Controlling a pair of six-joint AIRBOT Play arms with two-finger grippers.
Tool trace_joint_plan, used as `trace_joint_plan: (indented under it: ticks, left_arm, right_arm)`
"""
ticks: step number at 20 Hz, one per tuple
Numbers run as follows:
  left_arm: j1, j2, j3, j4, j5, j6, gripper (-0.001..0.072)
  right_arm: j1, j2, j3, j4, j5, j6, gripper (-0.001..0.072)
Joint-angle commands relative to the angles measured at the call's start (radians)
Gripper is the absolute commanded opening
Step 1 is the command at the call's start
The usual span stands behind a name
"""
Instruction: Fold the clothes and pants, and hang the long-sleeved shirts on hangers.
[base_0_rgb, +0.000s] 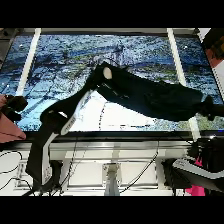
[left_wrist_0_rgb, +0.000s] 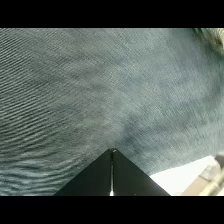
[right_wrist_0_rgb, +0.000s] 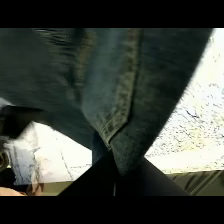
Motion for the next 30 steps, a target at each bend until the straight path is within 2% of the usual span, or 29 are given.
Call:
trace_joint_plan:
  ticks: [1,4,7,8,10,12,15,17,20,21,23,25,27,28,29,30]
  left_arm:
    - [-0.134,-0.01,0.0,-0.001,0.042,-0.001,0.0004]
    - [-0.181,-0.008,0.002,-0.039,0.104,0.0,0.0004]
    - [-0.161,-0.006,0.002,-0.16,0.164,0.0,0.0003]
    - [-0.146,0.004,0.002,-0.154,0.175,0.0,0.0003]
    - [-0.095,0.054,0.002,-0.056,0.225,0.0,0.0002]
    - [-0.025,0.134,0.002,0.137,0.265,-0.023,0.0002]
    - [0.119,0.274,0.002,0.417,0.251,-0.127,0.0003]
    - [0.219,0.346,0.002,0.436,0.243,-0.132,0.0003]
    - [0.334,0.402,0.002,0.436,0.24,-0.132,0.0004]
    - [0.361,0.408,0.002,0.431,0.236,-0.132,0.0005]
    - [0.4,0.411,0.002,0.406,0.229,-0.14,0.0006]
    - [0.421,0.411,0.002,0.399,0.209,-0.139,0.0017]
    - [0.43,0.412,0.002,0.399,0.179,-0.139,0.0017]
    - [0.433,0.413,0.002,0.399,0.165,-0.139,0.0017]
    - [0.434,0.416,0.002,0.399,0.153,-0.139,0.0016]
    - [0.435,0.422,0.002,0.399,0.142,-0.138,0.0016]
  right_arm:
    - [0.002,0.012,0.186,0.037,0.135,-0.005,0.0029]
    - [0.105,0.012,0.342,0.056,0.11,0.036,0.0029]
    - [0.255,-0.006,0.458,0.057,0.052,0.065,0.0027]
    - [0.318,-0.019,0.484,0.057,0.047,0.065,0.0027]
    - [0.455,-0.052,0.503,0.057,0.017,0.067,0.0027]
    - [0.596,-0.097,0.503,0.056,-0.043,0.076,0.0026]
    - [0.805,-0.178,0.503,0.06,-0.286,0.089,0.0026]
    - [0.951,-0.25,0.519,0.07,-0.431,0.097,0.0024]
    - [1.16,-0.421,0.604,0.097,-0.546,0.129,0.003]
    - [1.213,-0.477,0.634,0.095,-0.61,0.141,0.0059]
    - [1.292,-0.575,0.703,0.092,-0.726,0.175,0.0661]
    - [1.309,-0.612,0.769,0.029,-0.71,0.196,0.0652]
    - [1.286,-0.608,0.826,-0.098,-0.621,0.223,0.0649]
    - [1.263,-0.608,0.866,-0.15,-0.545,0.238,0.0573]
    - [1.231,-0.608,0.913,-0.203,-0.447,0.243,0.036]
    - [1.197,-0.608,0.959,-0.257,-0.341,0.243,0.0044]
